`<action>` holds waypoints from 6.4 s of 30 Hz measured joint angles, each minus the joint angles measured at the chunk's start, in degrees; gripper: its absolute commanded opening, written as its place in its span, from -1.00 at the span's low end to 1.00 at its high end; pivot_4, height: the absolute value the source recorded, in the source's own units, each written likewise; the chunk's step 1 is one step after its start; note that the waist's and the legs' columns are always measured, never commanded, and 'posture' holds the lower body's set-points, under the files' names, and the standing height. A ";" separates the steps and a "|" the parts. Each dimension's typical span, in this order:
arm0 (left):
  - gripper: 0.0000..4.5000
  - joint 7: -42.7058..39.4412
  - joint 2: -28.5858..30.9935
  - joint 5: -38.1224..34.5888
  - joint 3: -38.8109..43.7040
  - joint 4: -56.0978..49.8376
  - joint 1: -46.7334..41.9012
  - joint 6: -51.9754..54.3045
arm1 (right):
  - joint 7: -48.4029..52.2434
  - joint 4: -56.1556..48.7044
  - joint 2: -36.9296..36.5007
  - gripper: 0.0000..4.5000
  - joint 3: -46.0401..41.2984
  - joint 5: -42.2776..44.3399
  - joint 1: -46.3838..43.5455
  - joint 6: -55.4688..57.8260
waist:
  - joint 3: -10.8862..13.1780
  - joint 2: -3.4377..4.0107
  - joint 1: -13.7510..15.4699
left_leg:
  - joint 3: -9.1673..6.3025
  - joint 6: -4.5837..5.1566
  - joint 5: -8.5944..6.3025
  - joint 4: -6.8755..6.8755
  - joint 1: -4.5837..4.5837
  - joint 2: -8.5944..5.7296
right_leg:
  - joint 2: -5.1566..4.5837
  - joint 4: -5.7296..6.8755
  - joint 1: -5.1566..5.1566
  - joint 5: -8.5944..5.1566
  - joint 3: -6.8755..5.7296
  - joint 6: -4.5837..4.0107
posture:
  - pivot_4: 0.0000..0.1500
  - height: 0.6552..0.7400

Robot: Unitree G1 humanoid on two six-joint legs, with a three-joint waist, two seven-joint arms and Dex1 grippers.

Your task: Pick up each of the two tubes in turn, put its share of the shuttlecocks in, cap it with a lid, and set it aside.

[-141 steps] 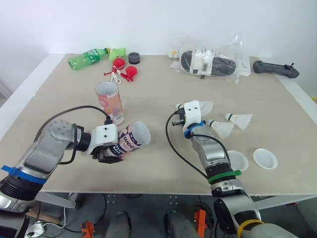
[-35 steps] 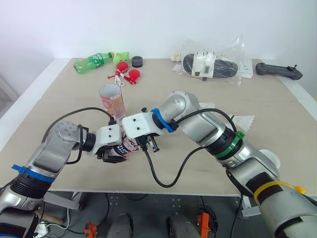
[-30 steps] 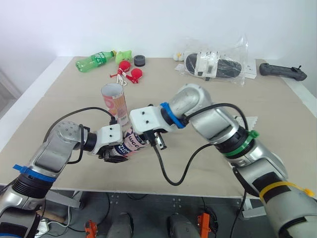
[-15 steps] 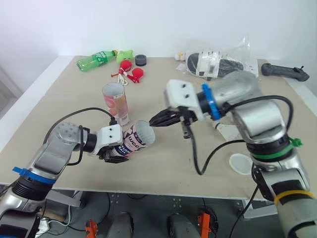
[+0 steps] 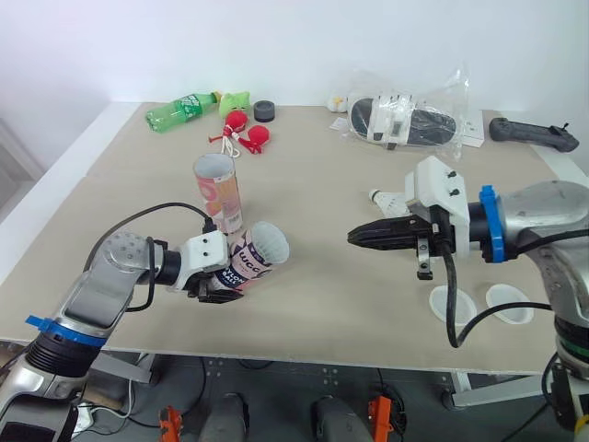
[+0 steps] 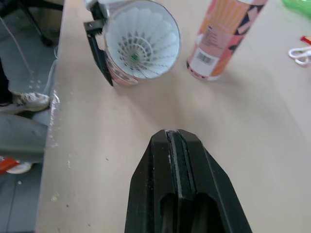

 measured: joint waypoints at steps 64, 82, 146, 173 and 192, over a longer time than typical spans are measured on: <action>0.40 22.66 -31.05 -4.91 0.10 23.25 6.84 -32.36 | 20.22 50.46 -6.51 -0.94 22.00 -34.26 -2.97 -41.00 | 0.10 -0.31 -1.55 | 0.31 0.43 -0.12 0.15 0.59 -0.71 | -0.68 -0.07 1.24 0.08 0.26 0.98 | 1.00 1.00; 0.40 21.35 -30.39 -4.90 0.05 26.23 4.05 -33.00 | 20.87 29.57 -6.57 -0.94 25.28 -5.05 -33.32 -25.86 | 0.13 -0.06 -2.15 | 0.35 0.44 -0.10 0.13 0.55 -0.76 | -0.73 -0.07 0.97 0.09 0.32 0.68 | 1.00 1.00; 0.40 21.73 -30.46 -4.58 -1.44 25.30 4.18 -32.28 | 20.95 53.26 20.42 -0.84 41.88 -19.13 -47.47 -45.07 | 0.09 -0.13 -1.63 | -0.19 0.43 -0.13 0.04 0.44 -0.80 | -0.64 -0.01 1.06 0.04 -0.04 0.74 | 1.00 1.00; 0.40 21.08 -30.38 -4.55 -1.42 25.47 3.86 -32.74 | 20.98 47.09 18.49 -0.97 37.69 -10.79 -48.57 -37.08 | 0.10 -0.14 -1.60 | -0.23 0.42 -0.14 -0.02 0.32 -0.83 | -0.66 -0.02 0.97 -0.02 -0.05 0.72 | 1.00 1.00; 0.40 21.56 -30.39 -4.55 -1.42 25.48 4.13 -32.72 | 20.86 41.17 17.56 -0.97 42.40 -14.08 -41.98 -38.43 | 0.05 -0.16 -1.60 | -0.22 0.42 -0.14 -0.01 0.43 -0.82 | -0.66 -0.02 1.07 -0.04 -0.06 0.77 | 1.00 1.00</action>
